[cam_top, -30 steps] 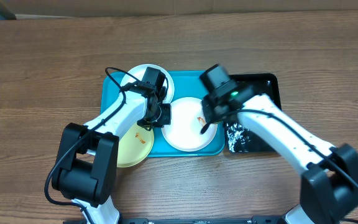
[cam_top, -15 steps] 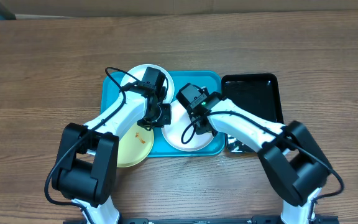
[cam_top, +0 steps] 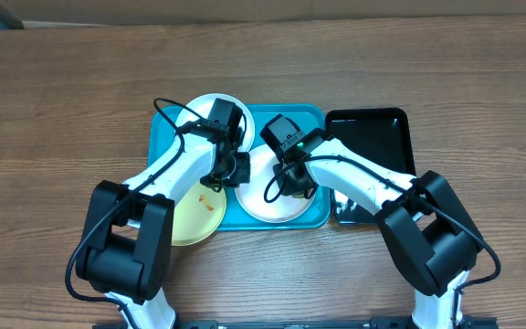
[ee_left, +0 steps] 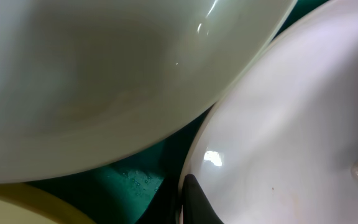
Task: Clean dirty plates on tray and stack at the side
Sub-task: 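Scrub the held white plate with the sponge in the right gripper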
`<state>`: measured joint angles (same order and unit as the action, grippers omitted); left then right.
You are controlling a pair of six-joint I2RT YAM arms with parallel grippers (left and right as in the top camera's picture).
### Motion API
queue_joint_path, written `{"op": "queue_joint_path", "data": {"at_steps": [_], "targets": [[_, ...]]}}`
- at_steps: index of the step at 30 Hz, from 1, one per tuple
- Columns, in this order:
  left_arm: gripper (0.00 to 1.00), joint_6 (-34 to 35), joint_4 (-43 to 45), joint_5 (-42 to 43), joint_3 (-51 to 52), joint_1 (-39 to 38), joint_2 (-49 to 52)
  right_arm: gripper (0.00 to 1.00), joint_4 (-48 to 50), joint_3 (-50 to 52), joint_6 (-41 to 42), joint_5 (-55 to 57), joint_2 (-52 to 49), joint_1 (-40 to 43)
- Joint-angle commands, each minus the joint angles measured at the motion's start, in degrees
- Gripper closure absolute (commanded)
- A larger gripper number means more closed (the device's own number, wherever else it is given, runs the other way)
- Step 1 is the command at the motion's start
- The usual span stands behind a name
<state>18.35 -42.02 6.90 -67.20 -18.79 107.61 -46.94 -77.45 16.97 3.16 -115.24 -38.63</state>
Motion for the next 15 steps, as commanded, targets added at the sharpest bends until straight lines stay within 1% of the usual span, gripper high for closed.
{"op": "queue_joint_path", "data": {"at_steps": [1,6,10,14,15], "targets": [[0.96,1.2,0.1,-0.9,0.3,-0.4,0.7,0.96,0.4,1.1,0.5,-14.3,-3.6,-1.0],[0.96,1.2,0.1,-0.9,0.3,-0.4,0.7,0.96,0.2,-0.3,-2.1,-19.2,-1.5,0.1],[0.95,1.2,0.1,-1.0,0.3,-0.4,0.7,0.96,-1.1,-2.9,-3.8,-22.9,3.4,4.0],[0.94,1.2,0.1,-1.0,0.3,-0.4,0.7,0.96,-1.7,-4.4,-4.9,-28.0,9.9,10.6],[0.92,1.2,0.1,-1.0,0.3,-0.4,0.7,0.96,-2.6,-4.4,-5.3,-28.7,12.9,14.4]]}}
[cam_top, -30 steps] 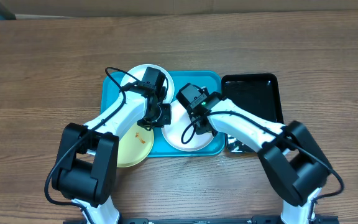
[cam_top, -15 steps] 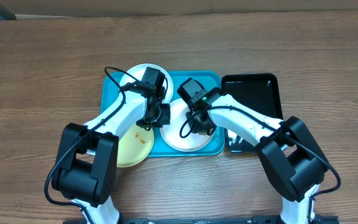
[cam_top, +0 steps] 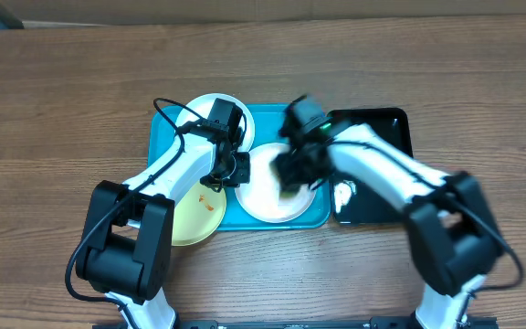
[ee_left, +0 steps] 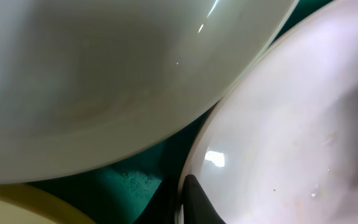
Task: Clean dirty plates on tray and stack at the side
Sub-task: 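Scrub the held white plate with the sponge in the right gripper, then return the sponge to the black tray and lift the right arm away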
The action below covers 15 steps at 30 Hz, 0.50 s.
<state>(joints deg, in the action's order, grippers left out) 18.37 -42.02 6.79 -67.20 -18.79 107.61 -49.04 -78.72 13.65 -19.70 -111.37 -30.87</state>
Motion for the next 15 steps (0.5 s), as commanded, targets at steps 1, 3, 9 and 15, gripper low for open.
{"op": "queue_joint_path", "data": {"at_steps": [1,3,9,15], "targets": [[0.91,1.2,0.1,-0.9,0.3,-0.4,0.7,0.96,-1.4,-3.1,-2.1,-5.8,10.3,8.8],[0.87,1.2,0.1,-0.9,0.3,-0.4,0.7,0.96,-3.5,-3.1,-3.5,-5.8,12.0,12.9],[0.76,1.2,0.1,-0.8,0.3,-0.4,0.7,0.96,-9.3,-1.9,-3.9,4.4,12.3,24.4],[0.76,1.2,0.0,-0.8,0.3,-0.4,0.7,0.96,-3.8,5.9,-3.9,6.5,12.2,28.3]]}}
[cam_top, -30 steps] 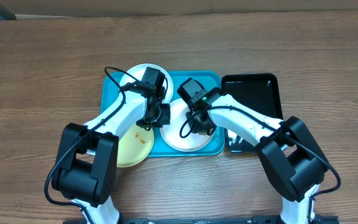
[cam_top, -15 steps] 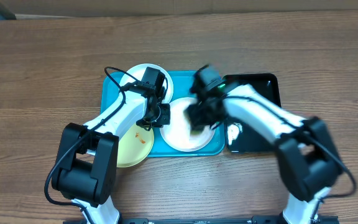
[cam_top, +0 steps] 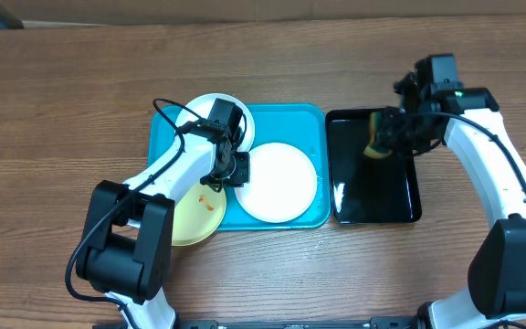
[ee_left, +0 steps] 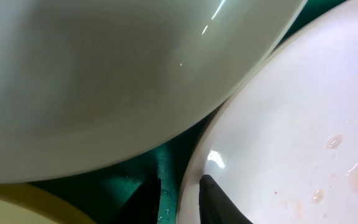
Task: Clean dirty plates on tray and stack at the side
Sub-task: 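Return the sponge to the black tray and lift the right arm away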
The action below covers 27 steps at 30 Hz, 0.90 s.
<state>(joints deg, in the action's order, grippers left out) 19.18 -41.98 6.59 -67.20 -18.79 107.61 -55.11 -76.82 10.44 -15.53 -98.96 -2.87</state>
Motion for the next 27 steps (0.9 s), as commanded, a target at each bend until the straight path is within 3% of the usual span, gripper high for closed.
{"op": "queue_joint_path", "data": {"at_steps": [1,9,10,12,14,19,21,23,27], "targets": [[0.76,0.4,0.0,-0.6,0.3,-0.4,0.7,0.96,4.2,5.9,-0.7,2.7,-0.2,0.3],[0.76,0.3,-0.2,-0.6,0.3,-0.4,0.7,0.96,16.9,17.0,-0.7,2.9,-0.2,-0.4],[0.76,0.3,-0.2,-0.6,0.3,-0.4,0.7,0.91,17.4,17.6,-0.7,3.6,-0.2,-0.4],[0.76,0.3,-0.2,-0.6,0.3,-0.4,0.7,0.60,18.0,18.4,-0.7,5.4,-0.2,-0.4],[0.76,0.3,-0.2,-0.6,0.3,-0.4,0.7,0.43,18.0,18.3,-0.7,4.8,-0.2,-0.4],[0.76,0.3,-0.2,-0.6,0.3,-0.4,0.7,0.33,12.1,10.7,-0.2,0.4,1.1,0.5],[0.82,0.3,-0.2,-0.6,0.3,-0.4,0.7,0.30,7.0,4.9,0.2,0.5,1.5,1.6],[0.96,0.3,-0.2,-0.6,0.3,-0.4,0.7,0.22,2.1,-0.9,0.2,0.5,1.5,3.1],[0.96,0.3,-1.7,0.5,-0.6,-0.4,0.6,0.14,-6.3,-10.5,0.2,0.5,1.5,8.8]]}}
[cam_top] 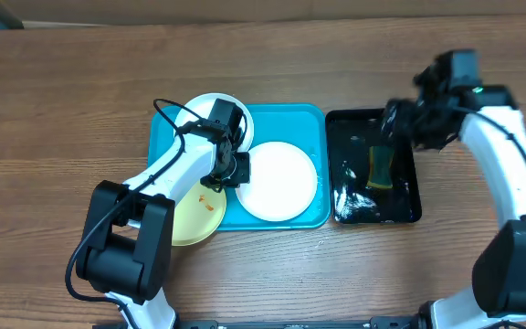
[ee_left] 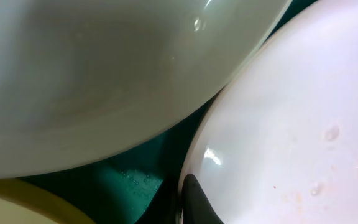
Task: Clean dirty plates on tray and stack at the side
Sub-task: 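Return the sponge to the black tray and lift the right arm away, then lift the white plate with the left gripper and carry it left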
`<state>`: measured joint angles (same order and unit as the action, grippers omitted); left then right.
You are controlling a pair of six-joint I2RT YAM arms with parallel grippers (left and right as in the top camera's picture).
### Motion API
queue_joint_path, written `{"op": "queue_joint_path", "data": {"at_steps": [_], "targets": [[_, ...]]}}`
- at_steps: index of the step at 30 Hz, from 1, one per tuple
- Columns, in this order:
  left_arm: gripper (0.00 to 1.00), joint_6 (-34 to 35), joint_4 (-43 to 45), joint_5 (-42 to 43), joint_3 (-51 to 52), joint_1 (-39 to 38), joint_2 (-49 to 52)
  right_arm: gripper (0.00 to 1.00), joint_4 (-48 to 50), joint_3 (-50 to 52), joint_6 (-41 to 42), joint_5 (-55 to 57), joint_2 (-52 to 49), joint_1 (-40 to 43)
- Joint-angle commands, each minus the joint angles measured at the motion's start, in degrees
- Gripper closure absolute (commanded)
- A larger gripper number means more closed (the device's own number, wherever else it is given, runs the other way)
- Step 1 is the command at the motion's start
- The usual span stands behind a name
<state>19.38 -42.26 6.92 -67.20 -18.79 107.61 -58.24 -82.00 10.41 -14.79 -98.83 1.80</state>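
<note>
A white plate (cam_top: pixel 281 180) lies in the middle of the blue tray (cam_top: pixel 309 114); its wet face (ee_left: pixel 291 124) shows drops and faint smears. My left gripper (cam_top: pixel 234 170) is shut on this plate's left rim, one dark finger (ee_left: pixel 197 202) on top and the other hidden under the rim. A white bowl (cam_top: pixel 210 108) fills the tray's far left corner, its wall (ee_left: pixel 104 81) close above the fingers. A yellow plate (cam_top: pixel 194 217) with orange stains overhangs the tray's near left corner. My right gripper (cam_top: pixel 407 121), blurred, hangs open over the black tray (cam_top: pixel 400 208).
A yellow-green sponge (cam_top: pixel 380 167) lies in the wet black tray, apart from the right gripper. Bare wooden table (cam_top: pixel 62 110) lies all around both trays. The left arm's cable loops over the bowl.
The sponge has left my right gripper and now lies in the black tray. My left fingers, slightly parted on the plate's rim before, are shut on it again.
My right gripper had the sponge down on the white plate while the left held its rim. Then the right arm was blurred at the plate's right side, then over the black tray with the sponge. Now the sponge lies in that tray.
</note>
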Motion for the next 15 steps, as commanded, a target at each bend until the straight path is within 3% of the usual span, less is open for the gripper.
{"op": "queue_joint_path", "data": {"at_steps": [1,2,15], "targets": [[0.96,0.2,-2.1,0.2,-1.1,-0.4,0.6,0.09,-4.1,-5.9,0.2,-0.3,1.4,5.3],[0.96,0.2,-2.9,0.2,-1.7,-0.4,0.3,0.00,-4.7,-6.0,0.2,-0.3,1.4,6.2],[0.96,-0.1,-14.8,-2.6,-17.6,-0.3,-6.8,0.00,-5.5,-5.5,0.2,-0.3,1.3,9.9]]}}
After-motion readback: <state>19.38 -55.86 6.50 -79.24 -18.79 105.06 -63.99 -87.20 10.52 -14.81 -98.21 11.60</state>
